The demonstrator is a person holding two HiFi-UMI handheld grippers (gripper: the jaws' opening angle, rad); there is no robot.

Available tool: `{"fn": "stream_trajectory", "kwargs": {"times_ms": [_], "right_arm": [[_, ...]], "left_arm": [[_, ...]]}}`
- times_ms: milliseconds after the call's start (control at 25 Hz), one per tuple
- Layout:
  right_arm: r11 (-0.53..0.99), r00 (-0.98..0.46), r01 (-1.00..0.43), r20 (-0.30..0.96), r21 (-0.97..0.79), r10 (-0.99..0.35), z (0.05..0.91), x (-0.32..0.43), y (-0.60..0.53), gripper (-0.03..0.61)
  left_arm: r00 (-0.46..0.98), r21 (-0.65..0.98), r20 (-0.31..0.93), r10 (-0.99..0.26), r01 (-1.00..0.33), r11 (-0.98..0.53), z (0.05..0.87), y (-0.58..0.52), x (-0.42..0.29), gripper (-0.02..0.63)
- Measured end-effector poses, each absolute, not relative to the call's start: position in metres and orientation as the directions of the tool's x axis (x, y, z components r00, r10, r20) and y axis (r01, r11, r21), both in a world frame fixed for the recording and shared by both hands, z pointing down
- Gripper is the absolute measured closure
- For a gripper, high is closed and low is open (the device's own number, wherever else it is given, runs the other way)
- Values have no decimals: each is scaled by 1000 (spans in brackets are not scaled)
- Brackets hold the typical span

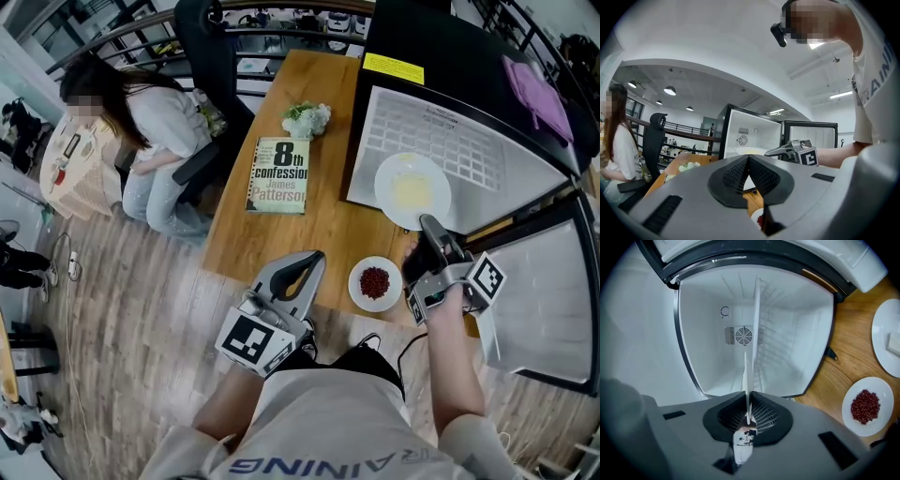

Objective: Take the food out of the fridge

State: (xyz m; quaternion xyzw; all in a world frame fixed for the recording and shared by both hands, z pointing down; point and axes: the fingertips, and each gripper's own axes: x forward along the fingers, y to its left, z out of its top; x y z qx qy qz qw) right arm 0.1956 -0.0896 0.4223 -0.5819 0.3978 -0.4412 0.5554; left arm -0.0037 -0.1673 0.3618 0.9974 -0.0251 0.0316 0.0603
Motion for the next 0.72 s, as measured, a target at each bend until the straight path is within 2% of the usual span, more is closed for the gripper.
{"fn": "stream_trajectory", "kwargs": {"times_ms": [360,720], "right_arm": [[-123,161,39,128,-992,-979,459,147,-88,535],[-156,-50,20,155,-988,-987,502,93,-120,535]], "left_arm": [[990,124,78,-120,-130,-984,366,-169,-25,607],[968,130,116,-224,-239,-962,379,-179,-56,607]]}}
